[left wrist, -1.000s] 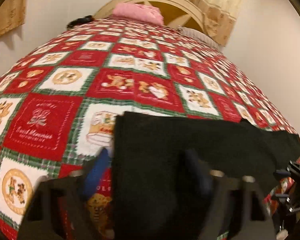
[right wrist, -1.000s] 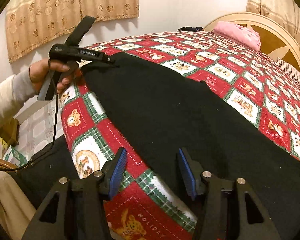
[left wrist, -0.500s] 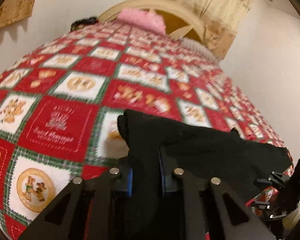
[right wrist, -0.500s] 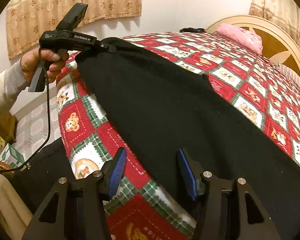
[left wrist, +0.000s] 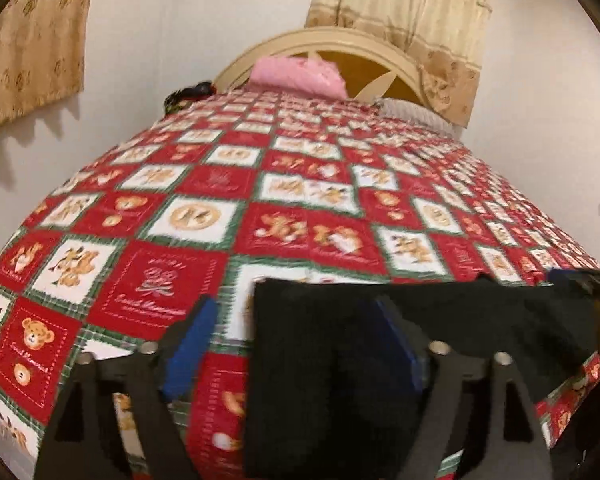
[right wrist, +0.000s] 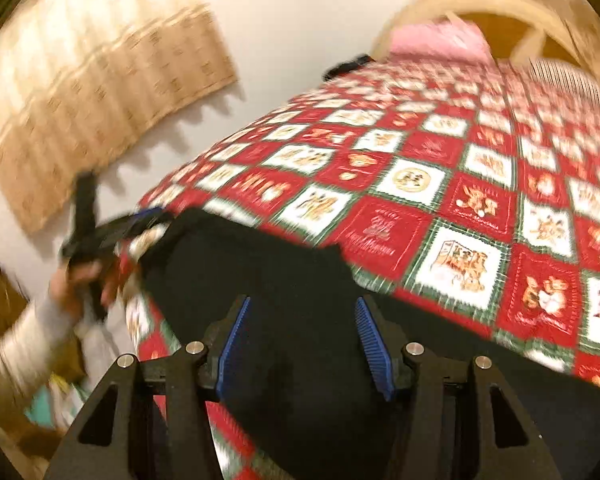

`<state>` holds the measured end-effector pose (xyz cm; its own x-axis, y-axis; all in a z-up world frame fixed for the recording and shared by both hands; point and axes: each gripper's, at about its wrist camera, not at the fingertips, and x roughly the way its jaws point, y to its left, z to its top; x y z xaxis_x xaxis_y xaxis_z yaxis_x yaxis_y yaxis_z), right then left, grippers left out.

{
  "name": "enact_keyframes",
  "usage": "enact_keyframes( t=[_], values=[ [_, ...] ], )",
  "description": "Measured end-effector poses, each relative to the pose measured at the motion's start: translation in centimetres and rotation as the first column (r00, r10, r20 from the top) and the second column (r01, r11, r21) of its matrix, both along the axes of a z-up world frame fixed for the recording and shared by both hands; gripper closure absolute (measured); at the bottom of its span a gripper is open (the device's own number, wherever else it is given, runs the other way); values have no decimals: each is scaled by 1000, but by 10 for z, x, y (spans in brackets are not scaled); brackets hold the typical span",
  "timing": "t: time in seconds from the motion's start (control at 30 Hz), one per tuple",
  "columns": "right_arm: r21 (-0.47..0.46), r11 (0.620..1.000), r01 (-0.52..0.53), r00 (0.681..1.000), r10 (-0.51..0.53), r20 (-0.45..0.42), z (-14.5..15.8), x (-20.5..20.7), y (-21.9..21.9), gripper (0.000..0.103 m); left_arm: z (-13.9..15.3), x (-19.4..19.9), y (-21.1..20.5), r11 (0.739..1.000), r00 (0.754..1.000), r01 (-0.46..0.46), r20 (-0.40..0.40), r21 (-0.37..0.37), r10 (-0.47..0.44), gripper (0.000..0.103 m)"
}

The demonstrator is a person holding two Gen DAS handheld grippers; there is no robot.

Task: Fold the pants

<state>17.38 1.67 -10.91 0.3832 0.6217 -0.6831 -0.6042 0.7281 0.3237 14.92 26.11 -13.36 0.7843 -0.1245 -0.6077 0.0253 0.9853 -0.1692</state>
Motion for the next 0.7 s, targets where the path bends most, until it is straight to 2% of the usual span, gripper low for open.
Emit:
enact_keyframes(
  t=[0.03, 0.1, 0.2, 0.3, 0.33, 0.37, 0.43, 0.57, 0.7],
  values=[
    [22, 1000, 20, 999, -19, -42, -5, 16, 2, 48, 0, -2, -8, 1000, 1000, 15, 4, 5, -15, 10],
    [48, 998, 33, 993, -28, -113, -16, 41, 12, 48, -3, -3, -26, 998, 998, 60, -4, 12, -60, 10],
    [74, 996, 52, 978, -36, -205, -33, 67, 25, 48, -12, -2, -51, 991, 994, 112, -26, 72, -110, 10],
    [86, 995, 58, 960, -32, -279, -49, 83, 35, 50, -26, 4, -64, 982, 986, 156, -81, 110, -148, 10],
    [90, 994, 66, 953, -36, -300, -54, 87, 37, 56, -31, 6, -66, 980, 983, 157, -112, 124, -144, 10],
    [101, 993, 64, 943, -27, -332, -60, 91, 39, 75, -34, 7, -66, 978, 984, 153, -113, 138, -138, 10],
    [128, 989, 67, 922, -13, -386, -68, 95, 40, 78, -33, 6, -67, 976, 983, 163, -109, 142, -148, 8],
    [140, 986, 89, 930, -32, -365, -65, 93, 34, 94, -37, 10, -71, 971, 979, 177, -134, 160, -156, 3],
    [139, 983, 122, 942, -71, -327, -57, 94, 30, 97, -40, 13, -76, 967, 976, 179, -153, 184, -152, 0]
  ],
)
